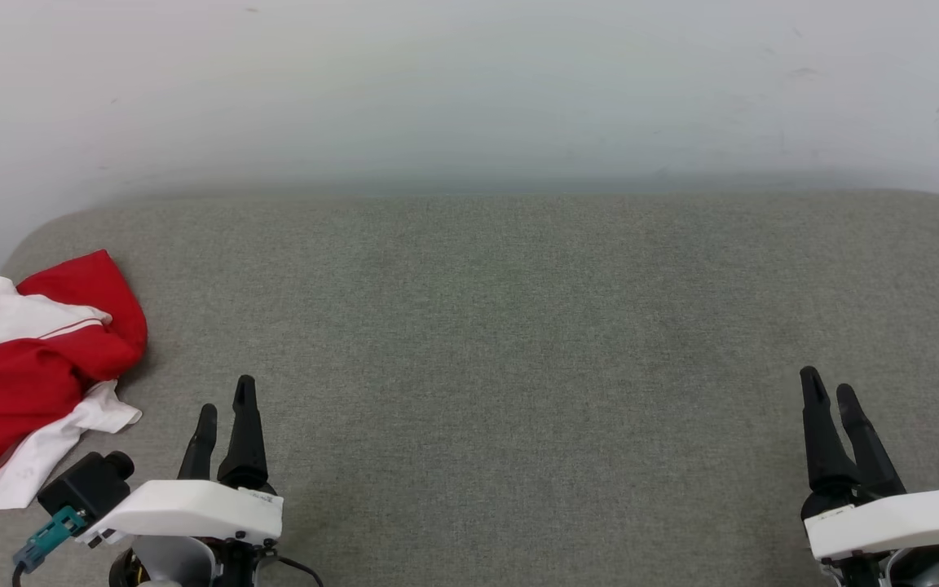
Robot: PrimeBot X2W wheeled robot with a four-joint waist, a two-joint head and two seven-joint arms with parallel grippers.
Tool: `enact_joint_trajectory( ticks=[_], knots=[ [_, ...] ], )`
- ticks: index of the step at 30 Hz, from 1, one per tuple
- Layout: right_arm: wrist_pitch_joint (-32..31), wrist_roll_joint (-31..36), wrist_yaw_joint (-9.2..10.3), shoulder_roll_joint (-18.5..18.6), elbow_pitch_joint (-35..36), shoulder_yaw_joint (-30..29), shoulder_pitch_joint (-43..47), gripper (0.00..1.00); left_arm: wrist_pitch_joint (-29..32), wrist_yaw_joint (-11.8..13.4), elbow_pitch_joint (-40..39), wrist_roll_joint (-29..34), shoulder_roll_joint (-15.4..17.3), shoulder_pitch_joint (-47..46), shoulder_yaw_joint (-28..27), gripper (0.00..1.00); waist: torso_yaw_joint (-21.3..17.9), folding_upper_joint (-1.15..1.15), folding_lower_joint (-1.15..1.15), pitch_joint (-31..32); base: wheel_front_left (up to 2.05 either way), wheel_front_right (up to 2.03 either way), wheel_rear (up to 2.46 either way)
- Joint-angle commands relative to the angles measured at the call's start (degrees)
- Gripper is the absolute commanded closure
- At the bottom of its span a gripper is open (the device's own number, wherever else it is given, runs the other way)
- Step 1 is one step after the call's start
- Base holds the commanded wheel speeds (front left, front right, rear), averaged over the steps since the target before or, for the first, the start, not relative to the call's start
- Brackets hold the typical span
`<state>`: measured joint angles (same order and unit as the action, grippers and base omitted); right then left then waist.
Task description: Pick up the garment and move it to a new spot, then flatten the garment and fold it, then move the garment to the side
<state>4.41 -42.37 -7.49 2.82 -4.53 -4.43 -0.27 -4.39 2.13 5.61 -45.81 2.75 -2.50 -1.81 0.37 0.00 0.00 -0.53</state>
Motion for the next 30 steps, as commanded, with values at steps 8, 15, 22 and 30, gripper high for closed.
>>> enact_joint_trajectory(
  ticks=[8,15,22,30],
  knots=[
    [1.82,7.74,-0.01,0.12,1.33,0.11,0.36,0.00,-1.85,1.35,-1.40,7.79,0.41,0.39,1.30,0.00,0.02,0.00,0.00,-0.07,0.00,0.00,0.00],
    [2.95,12.70,-0.01,0.12,1.67,0.12,0.76,0.00,-3.03,2.33,-1.66,12.88,0.82,0.79,2.41,0.00,0.01,0.00,0.00,-0.11,0.00,0.00,0.00],
    [4.04,17.04,-0.01,0.12,2.12,0.02,1.24,0.00,-4.12,3.06,-2.06,17.51,1.21,1.17,3.62,0.00,0.07,0.00,0.00,-0.07,0.00,0.00,0.00],
    [5.28,21.76,-0.01,0.12,2.66,0.12,1.94,0.00,-5.27,4.02,-2.53,22.16,1.42,1.60,4.53,0.00,0.13,0.00,0.00,0.00,0.00,0.00,0.00]
  ],
)
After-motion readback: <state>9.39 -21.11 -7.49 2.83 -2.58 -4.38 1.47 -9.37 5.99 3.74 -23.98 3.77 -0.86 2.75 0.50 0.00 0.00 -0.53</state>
